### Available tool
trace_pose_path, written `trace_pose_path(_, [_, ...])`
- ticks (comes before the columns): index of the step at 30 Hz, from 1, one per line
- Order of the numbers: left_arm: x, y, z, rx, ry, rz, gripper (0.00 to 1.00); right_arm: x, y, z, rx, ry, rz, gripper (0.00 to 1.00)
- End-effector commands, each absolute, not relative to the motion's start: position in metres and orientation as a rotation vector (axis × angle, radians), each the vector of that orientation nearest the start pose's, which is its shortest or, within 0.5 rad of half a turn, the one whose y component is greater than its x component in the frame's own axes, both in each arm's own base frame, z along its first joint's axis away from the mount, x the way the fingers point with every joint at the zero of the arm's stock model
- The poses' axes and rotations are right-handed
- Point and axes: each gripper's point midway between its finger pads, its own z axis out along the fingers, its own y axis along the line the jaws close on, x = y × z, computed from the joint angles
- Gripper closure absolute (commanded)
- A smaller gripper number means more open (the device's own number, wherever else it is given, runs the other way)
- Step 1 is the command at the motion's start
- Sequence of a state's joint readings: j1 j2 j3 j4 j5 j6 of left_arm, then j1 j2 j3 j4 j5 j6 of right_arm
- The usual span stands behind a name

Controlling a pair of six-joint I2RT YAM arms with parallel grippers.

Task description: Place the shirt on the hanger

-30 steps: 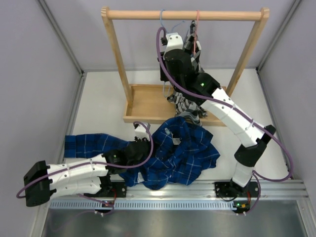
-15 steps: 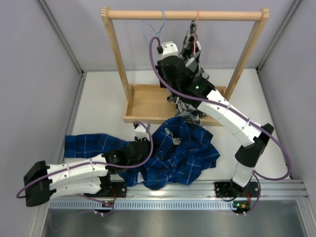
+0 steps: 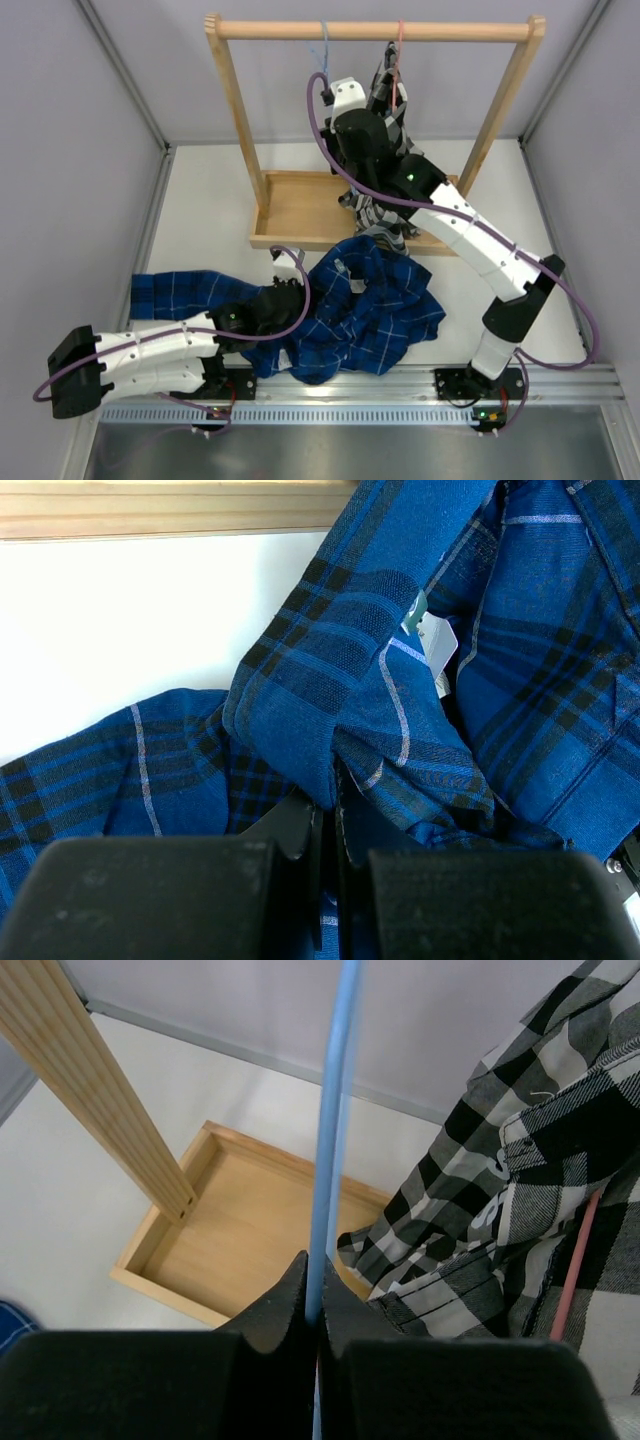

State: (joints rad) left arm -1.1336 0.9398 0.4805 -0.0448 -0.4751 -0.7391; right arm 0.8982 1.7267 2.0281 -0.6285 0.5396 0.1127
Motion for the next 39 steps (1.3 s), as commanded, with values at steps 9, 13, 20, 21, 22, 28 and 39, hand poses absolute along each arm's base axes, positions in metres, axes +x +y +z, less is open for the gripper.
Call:
trace_pose_path(9, [0.184,-0.268,0.167,0.063,1.980,-0.811,1.00,0.360,0.304,0.439,-0.372,1.692,0.192,1.00])
trace_pose_path(13, [0.184,-0.269,0.172,0.065,1.970,-0.821,1.00,0.359,0.298,0.456,-0.372,1.648,0.195,1.00])
trace_pose_path(20, [0.187,-0.258,0.169,0.027,1.989,-0.761,1.00,0.364,0.292,0.482,-0.371,1.591,0.259,1.00])
trace_pose_path(21, [0.187,-0.257,0.171,0.021,1.984,-0.764,1.00,0.365,0.291,0.486,-0.367,1.583,0.273,1.00])
trace_pose_path(22, [0.187,-0.255,0.171,0.019,1.986,-0.759,1.00,0.362,0.294,0.491,-0.384,1.569,0.309,1.00])
trace_pose_path(28, [0.186,-0.251,0.176,0.005,1.967,-0.771,1.00,0.362,0.293,0.504,-0.385,1.530,0.379,1.00])
trace_pose_path(39, [0.190,-0.243,0.177,-0.053,1.977,-0.735,1.00,0.350,0.280,0.533,-0.336,1.452,0.528,1.00])
